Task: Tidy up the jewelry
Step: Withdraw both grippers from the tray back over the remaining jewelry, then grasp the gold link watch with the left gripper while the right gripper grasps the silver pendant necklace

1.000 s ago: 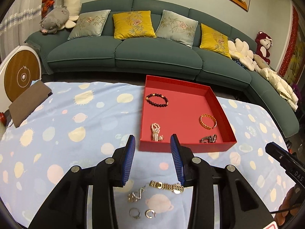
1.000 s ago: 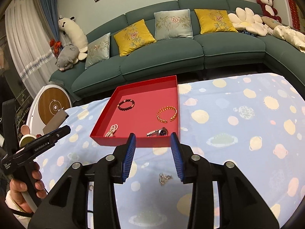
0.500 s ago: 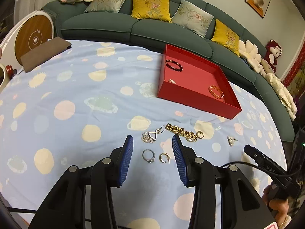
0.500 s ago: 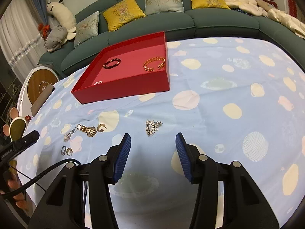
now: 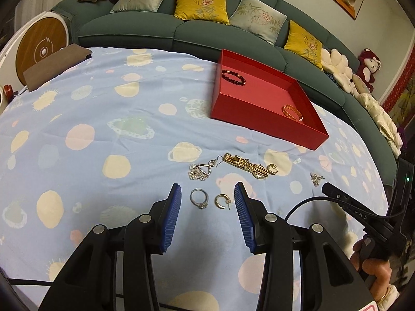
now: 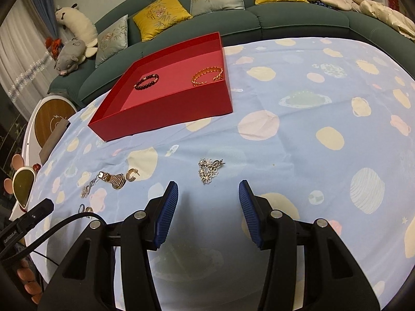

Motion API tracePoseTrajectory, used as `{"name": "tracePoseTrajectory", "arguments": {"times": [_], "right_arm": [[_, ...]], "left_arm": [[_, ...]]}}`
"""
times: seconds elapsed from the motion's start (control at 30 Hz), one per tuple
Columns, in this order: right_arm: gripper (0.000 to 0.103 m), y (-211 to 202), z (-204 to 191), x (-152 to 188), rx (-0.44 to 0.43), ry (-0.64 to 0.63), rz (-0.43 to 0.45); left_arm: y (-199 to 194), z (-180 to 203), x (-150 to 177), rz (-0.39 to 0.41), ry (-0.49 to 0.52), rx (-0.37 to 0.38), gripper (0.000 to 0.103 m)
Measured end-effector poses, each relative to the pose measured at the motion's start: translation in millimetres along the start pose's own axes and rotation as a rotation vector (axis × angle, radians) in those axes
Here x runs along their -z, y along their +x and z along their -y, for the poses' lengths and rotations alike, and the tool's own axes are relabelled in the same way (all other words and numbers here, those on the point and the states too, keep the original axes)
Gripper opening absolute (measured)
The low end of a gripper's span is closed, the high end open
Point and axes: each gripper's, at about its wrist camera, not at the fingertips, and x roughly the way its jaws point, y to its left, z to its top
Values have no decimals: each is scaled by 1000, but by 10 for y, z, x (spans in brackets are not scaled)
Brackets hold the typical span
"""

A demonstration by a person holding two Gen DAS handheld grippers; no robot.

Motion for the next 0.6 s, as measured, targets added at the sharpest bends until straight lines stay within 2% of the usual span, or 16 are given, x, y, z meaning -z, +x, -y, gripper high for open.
{"name": "tracePoseTrajectory", "arguments": {"times": [0.27, 0.5, 0.6], "right_arm": [[47, 17, 39, -2, -1, 20, 3], [47, 6, 53, -13, -2, 6, 7], [47, 41, 68, -23, -6, 8, 0]], "left_arm": [[466, 383, -212, -74, -23, 25, 41], [927, 506, -289, -140, -74, -57, 41], [950, 512, -294, -122, -63, -84, 39]]}}
